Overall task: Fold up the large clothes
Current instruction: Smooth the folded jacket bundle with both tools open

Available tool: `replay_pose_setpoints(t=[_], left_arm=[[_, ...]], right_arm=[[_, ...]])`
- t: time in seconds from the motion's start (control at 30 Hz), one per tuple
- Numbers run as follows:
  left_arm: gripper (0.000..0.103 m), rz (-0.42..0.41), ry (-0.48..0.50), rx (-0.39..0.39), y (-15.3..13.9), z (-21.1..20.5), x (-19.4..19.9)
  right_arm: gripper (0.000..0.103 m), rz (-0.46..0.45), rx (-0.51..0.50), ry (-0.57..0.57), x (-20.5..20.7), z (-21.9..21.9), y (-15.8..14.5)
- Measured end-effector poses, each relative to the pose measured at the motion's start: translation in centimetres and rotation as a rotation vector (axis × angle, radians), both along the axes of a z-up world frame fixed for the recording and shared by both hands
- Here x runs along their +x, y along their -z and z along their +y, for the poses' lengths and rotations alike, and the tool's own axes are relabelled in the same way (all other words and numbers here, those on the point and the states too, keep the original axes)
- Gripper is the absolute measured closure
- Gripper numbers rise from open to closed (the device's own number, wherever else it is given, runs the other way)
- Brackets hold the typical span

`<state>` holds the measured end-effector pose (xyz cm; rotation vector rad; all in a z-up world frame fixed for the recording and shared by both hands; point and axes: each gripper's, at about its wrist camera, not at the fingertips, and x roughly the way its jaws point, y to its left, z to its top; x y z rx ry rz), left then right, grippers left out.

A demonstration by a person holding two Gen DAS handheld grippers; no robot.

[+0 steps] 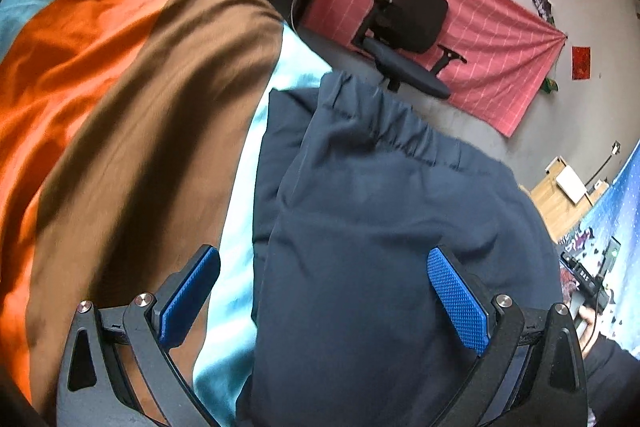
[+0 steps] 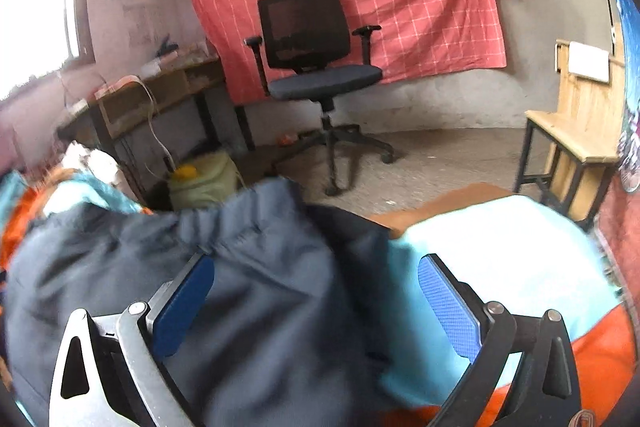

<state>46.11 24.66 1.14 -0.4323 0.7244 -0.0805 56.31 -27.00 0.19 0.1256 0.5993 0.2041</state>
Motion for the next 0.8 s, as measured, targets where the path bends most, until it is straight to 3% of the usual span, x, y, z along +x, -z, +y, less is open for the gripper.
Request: replay_pose_setpoints(t=[0.17, 0.33, 0.53, 0.8], left_arm=[[0.001, 0.029, 0.037, -0.013, 0.5, 0.4, 0.3], [0.001, 0.039, 0.045, -0.038, 1.2, 0.5, 0.6], [0.001, 0.044, 0.07, -0.07, 1.9, 1.0, 0.8], [0.001, 0.054, 0.111, -0.143, 2.3, 2.7, 1.0]], right_arm=[[0.0, 0.117, 0.023, -0.001, 1.1, -2.3, 1.8], [0.0, 0.241, 0.135, -0.032, 2.9, -3.7, 4.2], [0.0, 0.327, 0.218, -0.085, 4.0, -4.4, 5.8], [0.0, 0.453, 0.441, -0.142, 5.4, -6.8, 8.3]])
